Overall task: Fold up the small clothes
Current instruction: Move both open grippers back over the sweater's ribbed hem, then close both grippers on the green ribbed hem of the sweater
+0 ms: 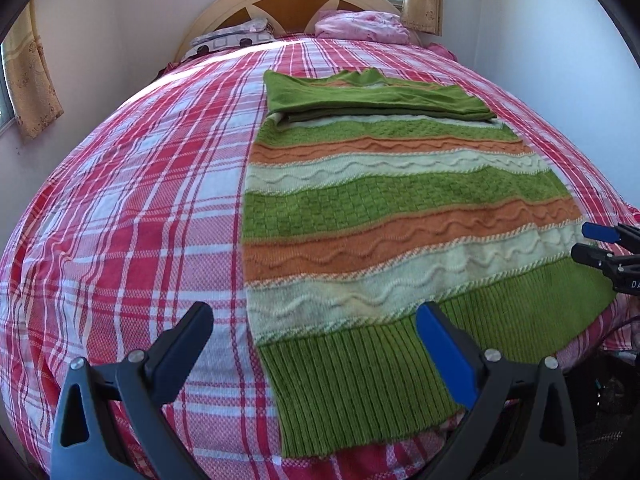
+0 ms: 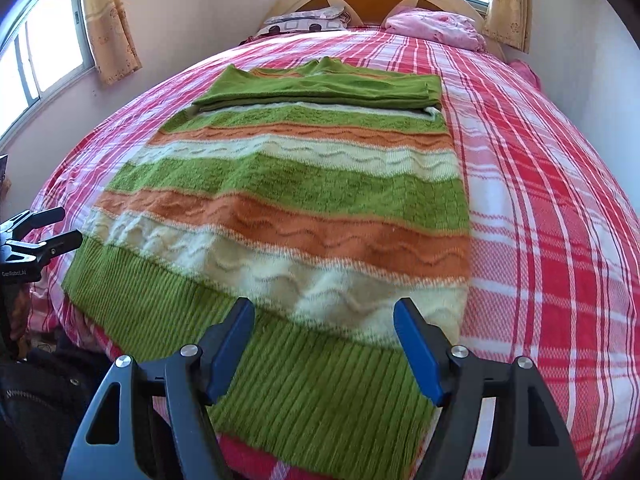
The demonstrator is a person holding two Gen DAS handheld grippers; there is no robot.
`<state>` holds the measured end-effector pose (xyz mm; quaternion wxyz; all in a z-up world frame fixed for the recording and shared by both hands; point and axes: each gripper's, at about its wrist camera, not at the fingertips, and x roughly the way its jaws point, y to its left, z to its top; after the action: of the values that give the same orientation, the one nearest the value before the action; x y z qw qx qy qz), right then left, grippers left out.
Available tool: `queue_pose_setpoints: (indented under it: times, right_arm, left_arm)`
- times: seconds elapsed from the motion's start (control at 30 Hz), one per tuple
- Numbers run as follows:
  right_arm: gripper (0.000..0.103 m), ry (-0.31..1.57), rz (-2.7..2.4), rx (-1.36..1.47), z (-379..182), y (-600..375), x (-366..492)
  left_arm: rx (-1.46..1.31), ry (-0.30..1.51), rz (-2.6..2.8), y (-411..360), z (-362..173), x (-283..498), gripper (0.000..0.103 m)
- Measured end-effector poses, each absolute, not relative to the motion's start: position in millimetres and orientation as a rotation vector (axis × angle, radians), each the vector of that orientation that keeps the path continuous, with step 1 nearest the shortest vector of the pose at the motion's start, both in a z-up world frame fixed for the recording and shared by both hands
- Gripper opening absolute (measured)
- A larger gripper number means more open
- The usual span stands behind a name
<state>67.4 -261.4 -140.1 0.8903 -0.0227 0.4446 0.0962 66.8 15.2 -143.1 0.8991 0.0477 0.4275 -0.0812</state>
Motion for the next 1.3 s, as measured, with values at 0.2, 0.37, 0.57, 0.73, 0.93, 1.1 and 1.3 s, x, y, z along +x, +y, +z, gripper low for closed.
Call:
queue_pose_setpoints:
  times: [0.2, 0.37, 0.57, 0.73, 0.93, 1.1, 1.3]
  right_arm:
    - [0.073, 0.93, 0.169, -0.019, -143.6, -274.9, 49.1]
    - [0.073, 0.935, 0.136, -0.001, -145.9, -284.7, 37.7]
    - [0.073, 0.922, 0.118, -0.002, -145.3, -292.1, 25.0]
    - [0.073, 0.921, 0.116, -0.003, -145.4, -293.5, 19.7]
    - [0.073, 0.921, 0.114, -0.001, -144.7, -295.4, 10.6]
    - [0.071, 0.902, 0.115, -0.028, -147.5, -292.0, 8.7]
    - [0.032, 0.899, 0.147, -0.003, -144.6, -293.5, 7.3]
  left_arm:
    - [0.07, 0.932, -0.181, 18.8, -152.7, 60.0, 0.102]
    - [-0.012, 0.972, -0.208, 31.0, -156.6, 59.3, 0.086]
    - [-0.119, 1.017, -0.23, 49.3, -162.7, 52.0, 0.068]
    - [-0.154, 1.073, -0.276, 43.4, -172.3, 48.7, 0.061]
    - [-0.157, 1.108, -0.249, 42.5, -176.5, 48.3, 0.059]
    - [-0.134, 1.108, -0.262, 42.6, -177.8, 47.1, 0.03]
    - [-0.114, 1.072, -0.3, 42.0, -169.5, 44.8, 0.01]
